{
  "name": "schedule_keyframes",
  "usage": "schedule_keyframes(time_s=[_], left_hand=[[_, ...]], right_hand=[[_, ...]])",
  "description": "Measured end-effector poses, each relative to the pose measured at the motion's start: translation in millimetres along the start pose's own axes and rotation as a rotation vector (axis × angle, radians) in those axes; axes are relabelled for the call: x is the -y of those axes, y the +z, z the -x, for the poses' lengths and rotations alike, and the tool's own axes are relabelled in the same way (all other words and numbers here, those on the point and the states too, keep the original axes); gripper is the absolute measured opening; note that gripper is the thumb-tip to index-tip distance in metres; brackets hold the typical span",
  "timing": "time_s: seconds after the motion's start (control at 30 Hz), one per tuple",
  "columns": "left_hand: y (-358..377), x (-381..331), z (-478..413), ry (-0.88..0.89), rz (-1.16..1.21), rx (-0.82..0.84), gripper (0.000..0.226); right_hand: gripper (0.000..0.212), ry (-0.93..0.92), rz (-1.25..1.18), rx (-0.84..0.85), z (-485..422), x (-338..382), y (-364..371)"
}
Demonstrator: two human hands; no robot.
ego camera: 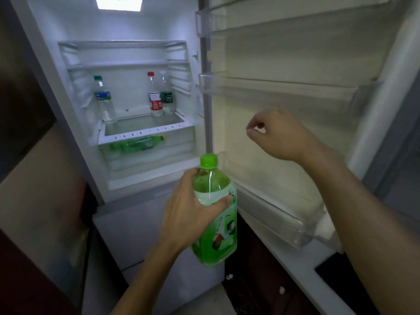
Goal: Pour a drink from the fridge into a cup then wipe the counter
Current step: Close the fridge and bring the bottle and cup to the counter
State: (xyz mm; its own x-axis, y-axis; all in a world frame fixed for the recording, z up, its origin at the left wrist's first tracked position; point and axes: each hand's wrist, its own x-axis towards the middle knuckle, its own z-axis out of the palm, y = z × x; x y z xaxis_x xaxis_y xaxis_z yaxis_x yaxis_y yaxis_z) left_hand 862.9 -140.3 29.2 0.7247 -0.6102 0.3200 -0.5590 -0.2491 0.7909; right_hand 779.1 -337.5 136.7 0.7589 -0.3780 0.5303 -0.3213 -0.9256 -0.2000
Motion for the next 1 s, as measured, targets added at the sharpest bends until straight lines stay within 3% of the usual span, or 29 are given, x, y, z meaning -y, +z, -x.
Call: schedule_keyframes(time_s=[0.2,0.37,0.43,0.57,0.7,1.0], left_hand=[[37,-28,35,-0.013,-0.061,-0.036,0.072],[75,-60,60,-0.01,-0.132,-0.061,0.074],[88,-72,69,-0.02,-0.123,-0.066,0.075],[107,-96,89,-0.034,-0.127,-0.038,0.074],[119,-112,104,-0.025,-0.107,-0.022,0.076],[106,-127,135,-0.009,-0.048,0.012,0.087]], right_hand=[[0.026,0.025,0.026,-0.055,83,-58,-26],[0.021,0.064,-0.085,-0.563,147,-98,-62],[0.028,0.156,-0.103,-0.647,155,-120,-68],[0.043,0.319,-0.134,-0.608,161,-148,-62],[0.049,0.459,-0.384,-0.441,169,-152,-48],[0.044,0.532,-0.503,-0.377,179,-136,-43]])
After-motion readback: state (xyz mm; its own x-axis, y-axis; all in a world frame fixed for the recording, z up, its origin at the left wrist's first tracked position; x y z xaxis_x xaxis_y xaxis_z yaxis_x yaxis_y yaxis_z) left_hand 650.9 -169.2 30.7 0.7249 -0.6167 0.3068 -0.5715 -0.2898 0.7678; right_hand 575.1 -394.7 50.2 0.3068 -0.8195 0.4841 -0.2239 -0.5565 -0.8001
